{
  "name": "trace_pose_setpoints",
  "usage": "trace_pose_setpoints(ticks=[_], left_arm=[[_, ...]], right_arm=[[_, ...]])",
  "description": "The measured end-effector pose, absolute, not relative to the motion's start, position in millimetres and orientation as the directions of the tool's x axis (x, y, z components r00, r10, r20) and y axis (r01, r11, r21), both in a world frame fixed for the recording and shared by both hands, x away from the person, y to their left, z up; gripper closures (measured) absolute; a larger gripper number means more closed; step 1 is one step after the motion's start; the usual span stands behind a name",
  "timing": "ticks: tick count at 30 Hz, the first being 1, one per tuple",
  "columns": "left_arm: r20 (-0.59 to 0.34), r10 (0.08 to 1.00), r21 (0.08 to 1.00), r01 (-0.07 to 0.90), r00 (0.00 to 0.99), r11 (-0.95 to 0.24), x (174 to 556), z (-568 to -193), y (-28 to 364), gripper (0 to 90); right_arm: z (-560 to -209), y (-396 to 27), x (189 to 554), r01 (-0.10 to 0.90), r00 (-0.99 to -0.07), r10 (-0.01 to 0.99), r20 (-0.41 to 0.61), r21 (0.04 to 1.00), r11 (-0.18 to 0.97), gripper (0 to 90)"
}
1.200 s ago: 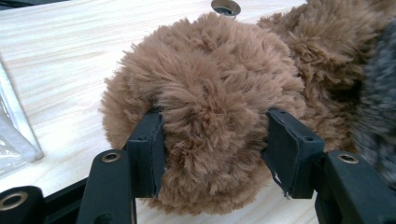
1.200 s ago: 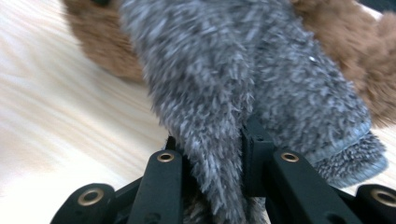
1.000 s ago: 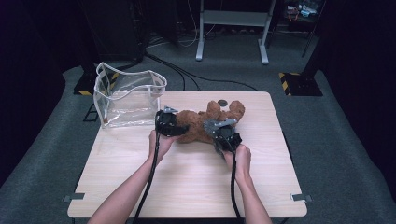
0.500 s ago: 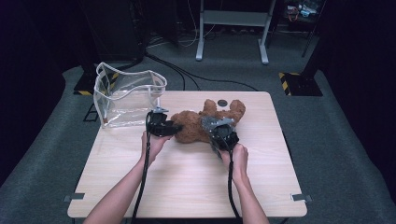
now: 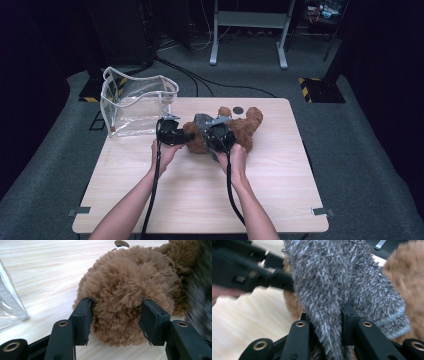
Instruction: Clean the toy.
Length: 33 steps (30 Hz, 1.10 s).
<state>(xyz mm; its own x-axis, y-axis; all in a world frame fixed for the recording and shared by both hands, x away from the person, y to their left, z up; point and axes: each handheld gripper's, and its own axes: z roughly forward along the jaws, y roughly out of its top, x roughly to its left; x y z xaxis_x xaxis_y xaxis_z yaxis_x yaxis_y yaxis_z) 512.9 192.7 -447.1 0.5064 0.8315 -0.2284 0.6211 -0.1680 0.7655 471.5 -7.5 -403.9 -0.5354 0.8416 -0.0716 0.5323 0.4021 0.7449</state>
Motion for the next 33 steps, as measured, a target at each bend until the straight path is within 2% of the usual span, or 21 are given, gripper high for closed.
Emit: trace_pose_setpoints(ticks=[6,11,18,24,29,33], left_arm=[[-0.223,0.827,0.761,0.623,0.515,-0.183,514.3,-447.9,194.1,47.0],[-0.232,0.826,0.758,0.627,0.514,-0.177,515.2,-449.2,192.6,47.5],[-0.243,0.825,0.758,0.631,0.511,-0.168,514.8,-449.4,193.2,47.6],[-0.241,0.827,0.767,0.621,0.509,-0.159,512.0,-446.6,200.6,47.1],[-0.237,0.845,0.768,0.625,0.480,-0.140,512.6,-445.7,215.4,46.9],[-0.233,0.850,0.757,0.636,0.472,-0.146,515.7,-448.9,218.0,47.0]], right_arm=[[-411.7,1.6,491.0,0.565,-0.528,0.847,-0.055,0.723,0.398,73.1],[-427.4,5.9,483.2,0.590,-0.559,0.829,-0.004,0.700,0.401,73.2],[-449.5,-3.6,474.4,0.648,-0.610,0.791,0.059,0.612,0.454,73.2],[-425.0,-17.4,467.8,0.631,-0.571,0.816,0.088,0.683,0.368,73.2],[-410.2,-14.6,474.6,0.576,-0.573,0.818,0.045,0.732,0.363,73.0],[-410.8,-3.2,486.2,0.573,-0.571,0.820,0.043,0.736,0.360,72.9]])
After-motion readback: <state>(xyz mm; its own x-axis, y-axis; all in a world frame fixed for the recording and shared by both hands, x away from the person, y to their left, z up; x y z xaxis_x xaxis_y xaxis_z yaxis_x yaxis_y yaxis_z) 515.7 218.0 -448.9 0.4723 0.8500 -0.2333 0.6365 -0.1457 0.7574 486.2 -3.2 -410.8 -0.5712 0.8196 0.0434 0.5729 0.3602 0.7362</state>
